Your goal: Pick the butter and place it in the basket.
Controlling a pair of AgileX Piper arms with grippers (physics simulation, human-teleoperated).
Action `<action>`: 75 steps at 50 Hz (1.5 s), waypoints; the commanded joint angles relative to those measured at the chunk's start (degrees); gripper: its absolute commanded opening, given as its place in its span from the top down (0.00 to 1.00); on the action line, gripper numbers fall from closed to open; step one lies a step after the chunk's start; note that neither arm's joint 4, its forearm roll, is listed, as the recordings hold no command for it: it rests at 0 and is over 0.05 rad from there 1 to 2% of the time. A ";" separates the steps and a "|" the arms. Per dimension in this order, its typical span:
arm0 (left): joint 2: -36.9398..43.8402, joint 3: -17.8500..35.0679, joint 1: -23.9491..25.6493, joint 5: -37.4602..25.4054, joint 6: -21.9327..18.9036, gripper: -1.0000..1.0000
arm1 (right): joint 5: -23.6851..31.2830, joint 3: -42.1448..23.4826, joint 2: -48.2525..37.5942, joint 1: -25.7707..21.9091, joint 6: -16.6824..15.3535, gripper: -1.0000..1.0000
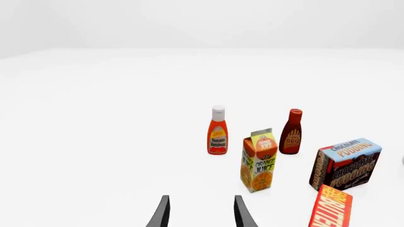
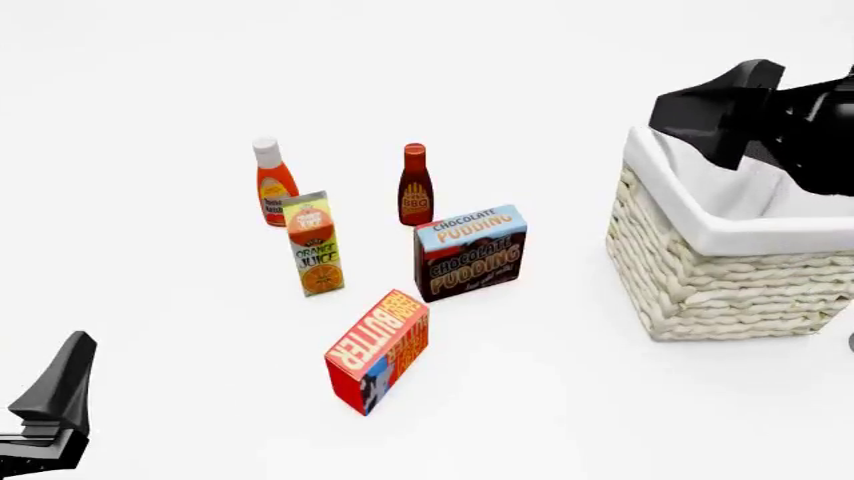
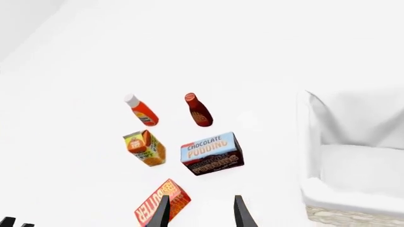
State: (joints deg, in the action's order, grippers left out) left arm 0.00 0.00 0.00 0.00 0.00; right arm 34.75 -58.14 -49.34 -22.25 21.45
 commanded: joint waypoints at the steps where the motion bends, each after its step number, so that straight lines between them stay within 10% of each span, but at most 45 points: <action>1: 0.00 0.00 0.00 0.00 0.00 0.00 | 1.56 -2.03 -2.78 -0.79 2.63 0.00; 16: 0.00 0.00 0.00 0.00 0.00 0.00 | 0.37 0.36 -4.32 2.44 11.69 0.00; 75: 0.00 0.00 0.00 0.00 0.00 0.00 | -4.59 -2.81 -16.94 0.56 29.26 0.00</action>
State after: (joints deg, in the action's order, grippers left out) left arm 0.00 0.00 0.00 0.00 0.00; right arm 32.07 -62.16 -64.56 -22.99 47.36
